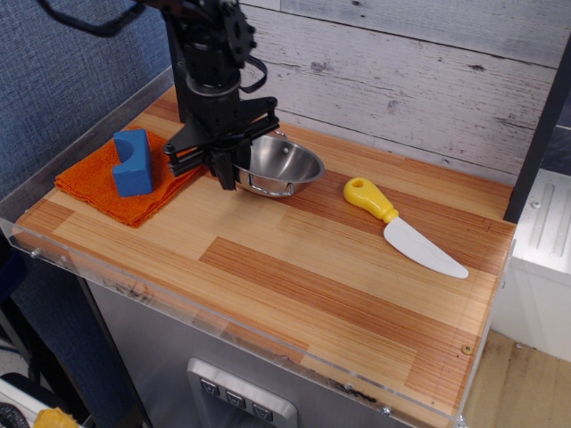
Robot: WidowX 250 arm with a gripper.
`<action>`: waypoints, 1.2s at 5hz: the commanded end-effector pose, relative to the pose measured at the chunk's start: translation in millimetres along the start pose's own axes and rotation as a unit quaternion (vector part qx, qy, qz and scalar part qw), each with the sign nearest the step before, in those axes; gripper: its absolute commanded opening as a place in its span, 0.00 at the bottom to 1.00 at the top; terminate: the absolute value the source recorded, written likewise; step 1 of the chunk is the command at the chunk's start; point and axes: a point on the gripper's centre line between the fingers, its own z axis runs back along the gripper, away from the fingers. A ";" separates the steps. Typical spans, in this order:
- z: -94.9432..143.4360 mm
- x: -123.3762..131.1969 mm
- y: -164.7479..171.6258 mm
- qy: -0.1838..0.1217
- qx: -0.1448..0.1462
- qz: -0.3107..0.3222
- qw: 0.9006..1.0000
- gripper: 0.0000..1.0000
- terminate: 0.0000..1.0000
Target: Move the pot and place it just beneath the knife.
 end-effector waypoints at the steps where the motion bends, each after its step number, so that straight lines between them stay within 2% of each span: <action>1: 57.3 8.4 14.9 -0.028 -0.055 0.003 0.998 0.00 0.00; 2: 77.6 -6.2 20.1 -0.019 -0.074 -0.024 0.997 0.00 0.00; 3: 88.5 -35.2 21.3 -0.007 -0.085 -0.063 0.994 0.00 0.00; 4: 93.3 -67.7 21.7 0.006 -0.090 -0.104 0.990 0.00 0.00; 6: 83.5 -126.6 25.6 0.036 -0.081 -0.170 0.981 0.00 0.00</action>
